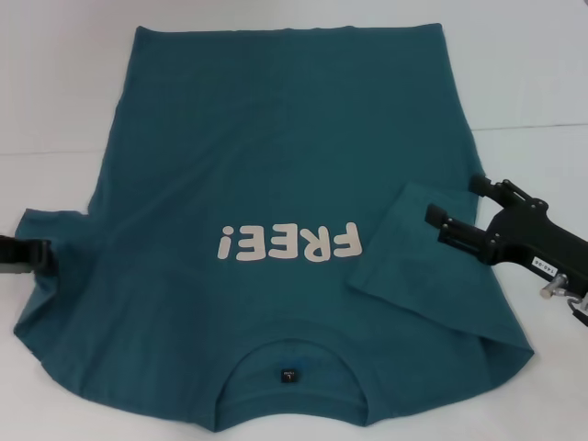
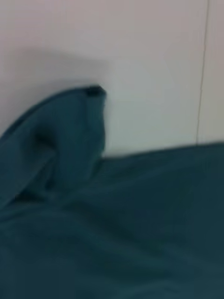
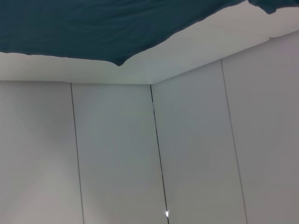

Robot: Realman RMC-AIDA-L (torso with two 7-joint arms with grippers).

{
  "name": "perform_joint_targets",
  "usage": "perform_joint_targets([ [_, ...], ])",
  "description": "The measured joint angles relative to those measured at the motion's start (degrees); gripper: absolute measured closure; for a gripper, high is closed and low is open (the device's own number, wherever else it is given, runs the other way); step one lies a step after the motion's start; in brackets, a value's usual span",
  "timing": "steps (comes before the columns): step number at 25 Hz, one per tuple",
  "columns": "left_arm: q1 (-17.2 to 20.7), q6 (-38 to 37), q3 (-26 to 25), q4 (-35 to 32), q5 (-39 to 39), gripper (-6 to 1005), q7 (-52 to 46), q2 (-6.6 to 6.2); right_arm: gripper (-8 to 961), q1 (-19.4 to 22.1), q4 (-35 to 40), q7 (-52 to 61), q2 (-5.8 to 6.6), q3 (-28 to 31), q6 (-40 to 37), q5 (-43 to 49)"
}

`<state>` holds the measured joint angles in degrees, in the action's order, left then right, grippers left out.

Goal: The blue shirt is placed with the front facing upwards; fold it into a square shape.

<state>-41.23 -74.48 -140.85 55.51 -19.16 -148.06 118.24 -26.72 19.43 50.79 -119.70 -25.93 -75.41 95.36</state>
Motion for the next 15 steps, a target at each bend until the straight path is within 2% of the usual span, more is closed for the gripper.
perform_joint_targets([
  [15,-3.74,-2.99,1.38,-0.65,-2.47,964,-1.72,1.28,9,0.30,-0.28,-0.43,0.00,0.00,0.09,0.00],
])
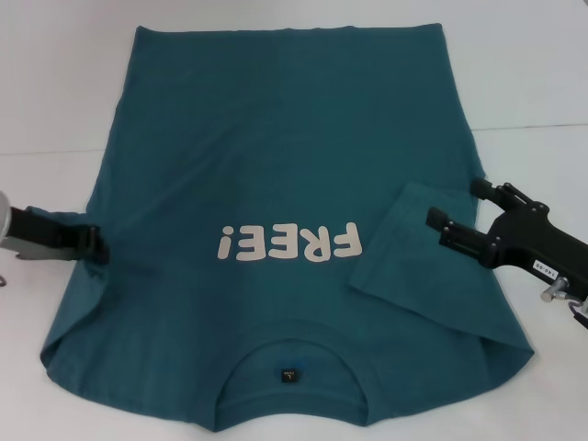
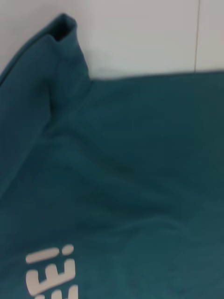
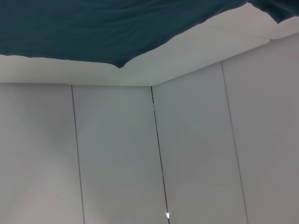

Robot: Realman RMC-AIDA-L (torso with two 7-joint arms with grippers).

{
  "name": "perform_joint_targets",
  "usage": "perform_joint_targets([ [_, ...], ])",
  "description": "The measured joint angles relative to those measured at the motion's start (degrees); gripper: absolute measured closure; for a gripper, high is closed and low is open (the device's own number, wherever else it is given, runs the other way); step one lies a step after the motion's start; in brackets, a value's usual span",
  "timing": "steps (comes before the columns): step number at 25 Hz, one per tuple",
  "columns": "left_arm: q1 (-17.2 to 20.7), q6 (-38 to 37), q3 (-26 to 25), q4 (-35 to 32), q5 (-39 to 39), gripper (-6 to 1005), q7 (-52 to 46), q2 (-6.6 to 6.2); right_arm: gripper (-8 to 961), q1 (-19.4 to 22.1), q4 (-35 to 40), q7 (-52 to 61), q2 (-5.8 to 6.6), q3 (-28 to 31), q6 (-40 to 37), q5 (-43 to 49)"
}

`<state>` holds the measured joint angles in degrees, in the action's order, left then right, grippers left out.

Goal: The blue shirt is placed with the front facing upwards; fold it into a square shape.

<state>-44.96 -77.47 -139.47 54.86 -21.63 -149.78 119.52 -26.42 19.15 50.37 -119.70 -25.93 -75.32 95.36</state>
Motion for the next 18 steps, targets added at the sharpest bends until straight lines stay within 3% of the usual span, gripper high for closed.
perform_joint_targets([
  [18,-5.81,2.27,2.02,-8.29,-0.42,963,-0.07,0.97,10,0.13,-0.81,-1.40,0.00,0.00,0.00,0.00],
])
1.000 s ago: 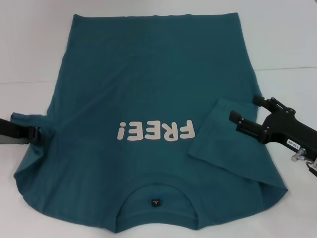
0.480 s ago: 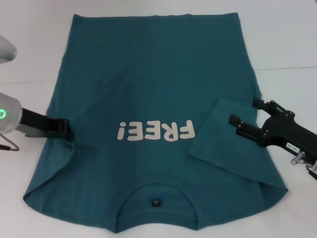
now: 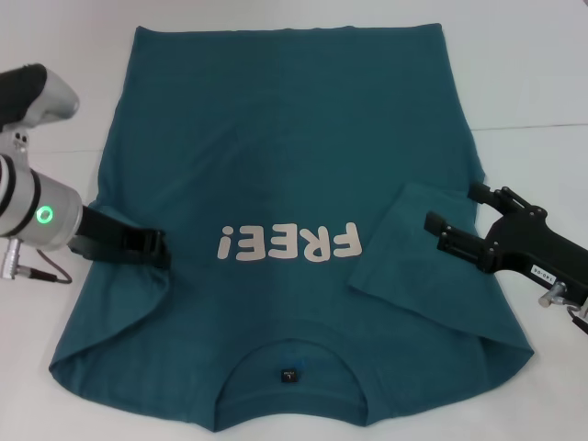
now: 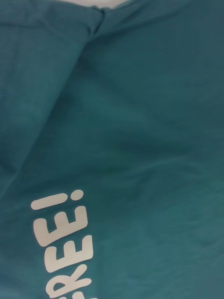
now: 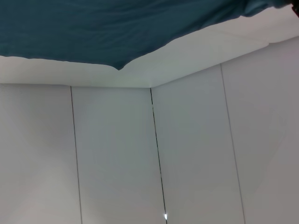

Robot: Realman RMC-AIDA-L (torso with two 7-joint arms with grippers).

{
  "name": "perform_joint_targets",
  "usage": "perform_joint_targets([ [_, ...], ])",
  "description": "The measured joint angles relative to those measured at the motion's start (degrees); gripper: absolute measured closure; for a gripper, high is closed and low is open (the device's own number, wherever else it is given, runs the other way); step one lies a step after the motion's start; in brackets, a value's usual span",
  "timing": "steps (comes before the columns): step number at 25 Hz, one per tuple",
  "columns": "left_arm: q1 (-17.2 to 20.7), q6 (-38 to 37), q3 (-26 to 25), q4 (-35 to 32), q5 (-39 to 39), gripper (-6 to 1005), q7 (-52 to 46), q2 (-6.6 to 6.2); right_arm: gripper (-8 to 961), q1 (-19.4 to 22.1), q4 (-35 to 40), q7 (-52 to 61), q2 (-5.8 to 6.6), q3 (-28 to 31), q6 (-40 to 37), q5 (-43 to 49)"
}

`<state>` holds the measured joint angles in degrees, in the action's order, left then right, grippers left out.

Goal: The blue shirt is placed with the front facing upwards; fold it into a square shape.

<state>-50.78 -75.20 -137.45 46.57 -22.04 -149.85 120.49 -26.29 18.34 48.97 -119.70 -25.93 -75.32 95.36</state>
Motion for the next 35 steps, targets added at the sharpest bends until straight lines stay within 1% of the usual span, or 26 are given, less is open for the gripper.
perform_joint_targets([
  [5,-0.10,2.00,0.92,-2.52,0.23,961,0.00,-0.01,10,0.01,-0.02,-0.01,0.00,0.00,0.00,0.00],
  [15,0.22,4.87,3.53,-3.40,0.29,956,0.00,0.35,10,0.02,-0.07,-0.01,0.00,0.00,-0.06,0.00],
  [28,0.33,6.07,3.60,-3.87,0.34,954,0.00,0.46,10,0.54,-0.20,-0.01,0.00,0.06,-0.36,0.00],
  [35,0.13,5.72,3.60,-2.86,0.10,953,0.00,0.56,10,0.54,-0.41,-0.01,0.00,0.09,-0.31,0.00],
])
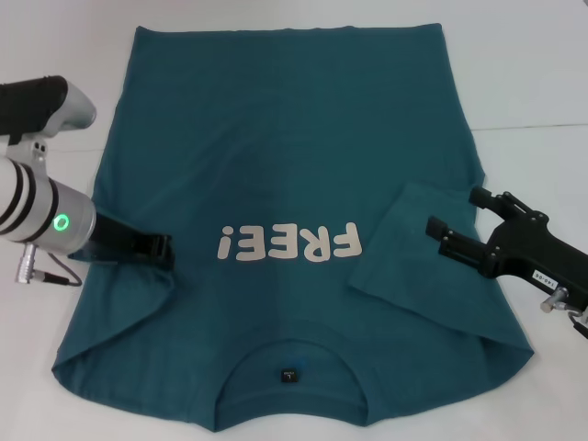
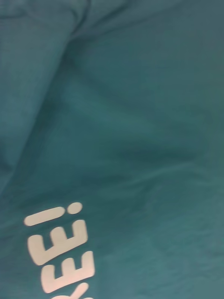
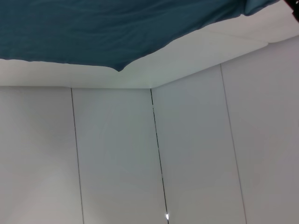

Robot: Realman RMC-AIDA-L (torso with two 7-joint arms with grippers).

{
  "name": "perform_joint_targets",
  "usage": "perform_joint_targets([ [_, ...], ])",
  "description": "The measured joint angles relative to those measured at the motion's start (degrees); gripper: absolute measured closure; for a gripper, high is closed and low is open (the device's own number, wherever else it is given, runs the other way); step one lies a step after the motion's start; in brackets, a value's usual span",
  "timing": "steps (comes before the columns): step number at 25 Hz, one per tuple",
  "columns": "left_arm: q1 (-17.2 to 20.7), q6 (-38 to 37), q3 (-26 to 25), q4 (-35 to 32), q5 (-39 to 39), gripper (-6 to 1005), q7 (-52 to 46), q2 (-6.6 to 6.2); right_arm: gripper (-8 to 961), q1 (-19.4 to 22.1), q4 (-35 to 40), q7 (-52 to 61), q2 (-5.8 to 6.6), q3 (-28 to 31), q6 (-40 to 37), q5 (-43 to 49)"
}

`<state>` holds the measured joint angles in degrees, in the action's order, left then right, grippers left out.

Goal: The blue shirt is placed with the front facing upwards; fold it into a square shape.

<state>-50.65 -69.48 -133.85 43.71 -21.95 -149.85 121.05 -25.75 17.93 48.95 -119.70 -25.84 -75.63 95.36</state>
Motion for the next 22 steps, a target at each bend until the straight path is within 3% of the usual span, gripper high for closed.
perform_joint_targets([
  [9,-0.09,0.33,-0.01,1.95,0.24,953,-0.57,-0.41,10,0.08,-0.09,0.00,0.00,0.00,0.25,0.00],
  [22,0.65,3.02,0.87,-1.28,0.08,951,-0.04,0.39,10,-0.17,-0.18,0.00,0.00,0.51,0.31,0.00],
])
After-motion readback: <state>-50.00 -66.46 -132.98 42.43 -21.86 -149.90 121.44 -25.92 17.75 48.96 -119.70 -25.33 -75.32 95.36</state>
